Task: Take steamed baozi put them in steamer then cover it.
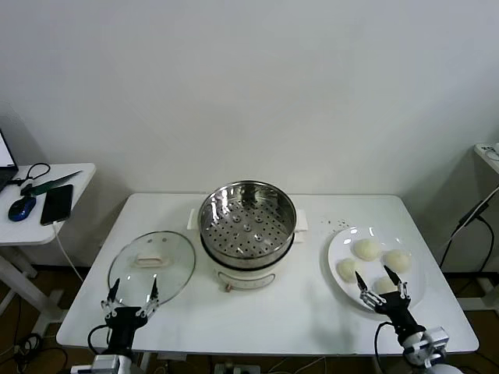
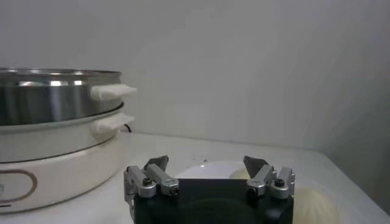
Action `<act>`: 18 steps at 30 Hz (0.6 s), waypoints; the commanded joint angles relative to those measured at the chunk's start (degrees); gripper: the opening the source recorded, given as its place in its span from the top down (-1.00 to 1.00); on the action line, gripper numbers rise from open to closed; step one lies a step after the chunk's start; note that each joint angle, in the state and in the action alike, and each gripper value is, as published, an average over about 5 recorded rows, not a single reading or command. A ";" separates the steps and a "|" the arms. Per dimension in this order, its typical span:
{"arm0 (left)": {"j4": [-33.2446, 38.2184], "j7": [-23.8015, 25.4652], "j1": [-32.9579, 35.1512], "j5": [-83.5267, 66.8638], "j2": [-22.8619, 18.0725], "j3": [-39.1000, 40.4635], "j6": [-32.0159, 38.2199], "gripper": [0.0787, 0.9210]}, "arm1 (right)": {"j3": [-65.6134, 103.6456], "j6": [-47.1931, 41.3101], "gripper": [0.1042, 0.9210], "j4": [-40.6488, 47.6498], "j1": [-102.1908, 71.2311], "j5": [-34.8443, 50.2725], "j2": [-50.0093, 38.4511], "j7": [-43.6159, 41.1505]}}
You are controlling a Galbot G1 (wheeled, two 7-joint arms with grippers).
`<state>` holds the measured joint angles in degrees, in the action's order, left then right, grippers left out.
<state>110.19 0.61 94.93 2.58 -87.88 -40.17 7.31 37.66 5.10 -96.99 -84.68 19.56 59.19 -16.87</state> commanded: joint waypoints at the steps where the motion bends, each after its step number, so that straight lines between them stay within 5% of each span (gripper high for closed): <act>1: -0.15 -0.07 0.34 -0.08 0.13 0.26 0.35 -0.77 | -0.10 -7.51 -0.76 4.45 8.11 -6.18 -13.69 -14.59; 10: -0.56 -0.35 0.59 -0.01 -0.18 0.68 0.84 -0.77 | -7.05 -11.34 -0.76 13.94 20.51 -10.23 -29.65 -34.40; 18: -0.61 -0.49 0.01 -0.07 0.39 0.18 0.37 -0.77 | -35.25 -7.34 -0.76 27.72 51.64 -15.76 -34.56 -43.75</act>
<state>109.67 0.19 95.16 2.57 -87.84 -39.71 7.92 23.00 -2.04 -81.29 -58.65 8.83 34.36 -46.88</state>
